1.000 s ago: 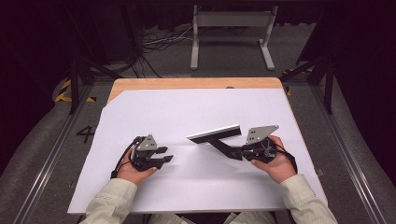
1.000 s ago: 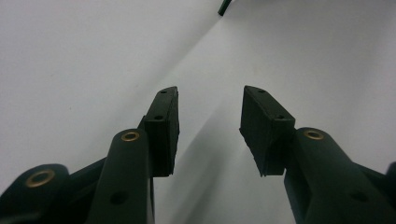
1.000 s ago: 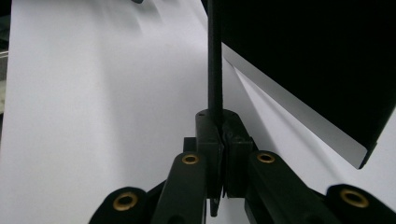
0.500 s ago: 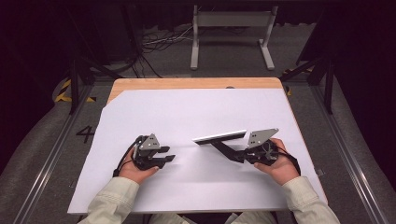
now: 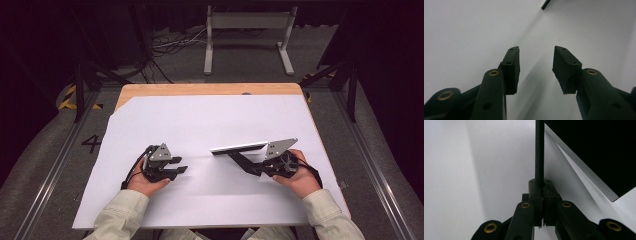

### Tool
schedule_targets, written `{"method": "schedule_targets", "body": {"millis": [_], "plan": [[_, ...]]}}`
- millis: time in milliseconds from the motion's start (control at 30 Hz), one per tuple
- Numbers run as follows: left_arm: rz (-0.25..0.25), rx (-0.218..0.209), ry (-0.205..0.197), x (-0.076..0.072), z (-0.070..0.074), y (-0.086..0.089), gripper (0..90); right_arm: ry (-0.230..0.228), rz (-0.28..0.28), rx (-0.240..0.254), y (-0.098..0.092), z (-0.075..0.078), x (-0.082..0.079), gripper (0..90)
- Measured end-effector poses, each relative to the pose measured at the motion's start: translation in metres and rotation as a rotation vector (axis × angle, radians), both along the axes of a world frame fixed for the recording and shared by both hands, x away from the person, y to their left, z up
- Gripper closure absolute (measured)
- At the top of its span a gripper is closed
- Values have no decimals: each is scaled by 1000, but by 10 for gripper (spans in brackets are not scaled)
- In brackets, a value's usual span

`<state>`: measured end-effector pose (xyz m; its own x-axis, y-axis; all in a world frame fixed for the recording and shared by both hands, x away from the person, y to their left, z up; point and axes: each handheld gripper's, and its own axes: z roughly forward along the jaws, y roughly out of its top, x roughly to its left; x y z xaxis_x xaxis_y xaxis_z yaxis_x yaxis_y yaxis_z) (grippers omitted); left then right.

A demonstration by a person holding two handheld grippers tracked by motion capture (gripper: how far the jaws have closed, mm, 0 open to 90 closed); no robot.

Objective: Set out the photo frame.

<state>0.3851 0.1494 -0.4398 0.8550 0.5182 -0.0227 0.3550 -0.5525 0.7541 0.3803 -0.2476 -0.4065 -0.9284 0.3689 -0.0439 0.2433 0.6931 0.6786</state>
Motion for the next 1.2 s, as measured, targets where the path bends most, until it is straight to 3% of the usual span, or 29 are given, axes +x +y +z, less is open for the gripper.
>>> {"method": "schedule_targets", "body": {"millis": [333, 533, 600, 900, 1200], "plan": [[2, -1, 1, 0, 0, 0, 577, -2, -11, 7, -1, -1, 0, 868], [-3, 0, 1, 1, 0, -1, 577, -20, -45, -16, -4, -1, 0, 816], [-3, -2, 1, 1, 0, -2, 577, -1, -43, -3, -5, -1, 1, 825], [-10, -3, 1, 3, 0, -5, 576, -14, -52, 10, -8, 4, -3, 778], [-29, -22, -48, 5, 2, -9, 556, -50, -76, 28, -18, 19, -10, 743]]}}
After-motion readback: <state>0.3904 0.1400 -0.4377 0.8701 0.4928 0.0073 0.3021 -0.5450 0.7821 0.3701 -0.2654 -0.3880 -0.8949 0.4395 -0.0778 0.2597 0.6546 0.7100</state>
